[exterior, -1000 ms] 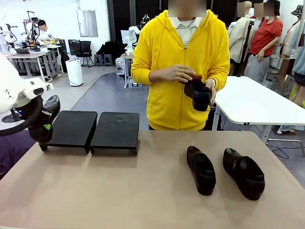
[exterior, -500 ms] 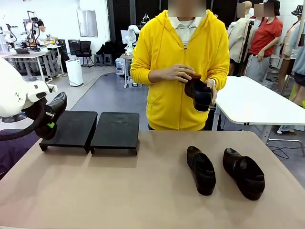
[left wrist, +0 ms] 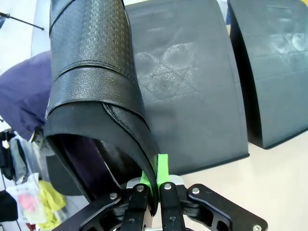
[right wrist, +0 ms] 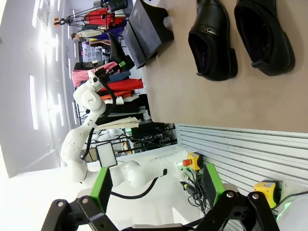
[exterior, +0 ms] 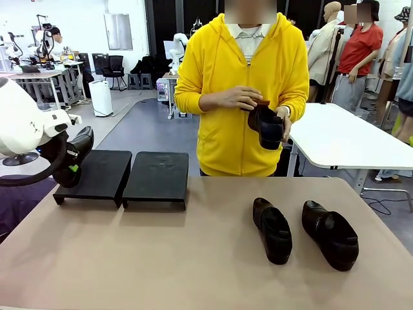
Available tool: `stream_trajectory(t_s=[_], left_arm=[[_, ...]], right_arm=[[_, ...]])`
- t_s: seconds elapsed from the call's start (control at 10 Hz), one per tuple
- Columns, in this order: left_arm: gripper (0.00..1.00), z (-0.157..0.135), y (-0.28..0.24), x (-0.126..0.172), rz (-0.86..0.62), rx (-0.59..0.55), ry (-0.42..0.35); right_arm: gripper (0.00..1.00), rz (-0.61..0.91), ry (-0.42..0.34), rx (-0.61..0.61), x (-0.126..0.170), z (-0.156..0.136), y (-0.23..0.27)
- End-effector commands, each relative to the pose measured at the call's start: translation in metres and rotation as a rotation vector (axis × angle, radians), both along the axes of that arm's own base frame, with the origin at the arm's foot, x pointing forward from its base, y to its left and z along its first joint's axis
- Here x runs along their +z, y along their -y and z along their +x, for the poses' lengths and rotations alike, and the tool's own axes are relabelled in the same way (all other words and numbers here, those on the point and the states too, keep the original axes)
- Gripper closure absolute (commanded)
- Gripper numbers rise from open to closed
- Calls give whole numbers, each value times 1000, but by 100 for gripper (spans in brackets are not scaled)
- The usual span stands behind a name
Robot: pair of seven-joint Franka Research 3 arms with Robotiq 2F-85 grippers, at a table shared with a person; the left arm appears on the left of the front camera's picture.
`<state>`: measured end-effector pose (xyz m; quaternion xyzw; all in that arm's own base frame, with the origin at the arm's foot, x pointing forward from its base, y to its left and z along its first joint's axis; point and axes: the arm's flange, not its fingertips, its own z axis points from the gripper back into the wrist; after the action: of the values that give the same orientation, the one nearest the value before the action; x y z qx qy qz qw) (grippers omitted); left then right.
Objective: Organize the shoes by placing them on the stand.
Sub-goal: Place the Shoe from the middle of the table onto the Shoes Stand.
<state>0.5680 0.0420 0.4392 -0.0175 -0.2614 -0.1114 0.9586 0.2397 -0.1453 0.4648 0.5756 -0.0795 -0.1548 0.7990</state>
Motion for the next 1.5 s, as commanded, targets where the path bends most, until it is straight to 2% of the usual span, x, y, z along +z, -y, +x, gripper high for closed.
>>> stream_trajectory(t_s=[0.0,0.1,0.5,0.8,0.9,1.0,1.1,1.2,1.4], left_arm=[[59,7,-8,7,-6,-11,-1],[1,7,-10,3,-10,-16,-10],[0,7,-10,4,-1,-2,-10],[0,-19,-11,17,5,-12,33],[0,-33,-8,30,16,-18,8],[0,-52,-2,48,1,-72,-25],[0,-79,5,72,-35,-116,-92],[0,-108,14,96,-141,-218,-217],[0,-184,30,128,-308,-360,-375]], right_arm=[[0,15,21,-1,4,2,0],[0,15,21,-1,4,2,0],[0,15,21,-1,4,2,0],[0,15,21,-1,4,2,0],[0,15,21,-1,4,2,0],[0,15,21,-1,4,2,0],[0,15,21,-1,4,2,0],[0,15,21,-1,4,2,0],[0,15,21,-1,4,2,0]])
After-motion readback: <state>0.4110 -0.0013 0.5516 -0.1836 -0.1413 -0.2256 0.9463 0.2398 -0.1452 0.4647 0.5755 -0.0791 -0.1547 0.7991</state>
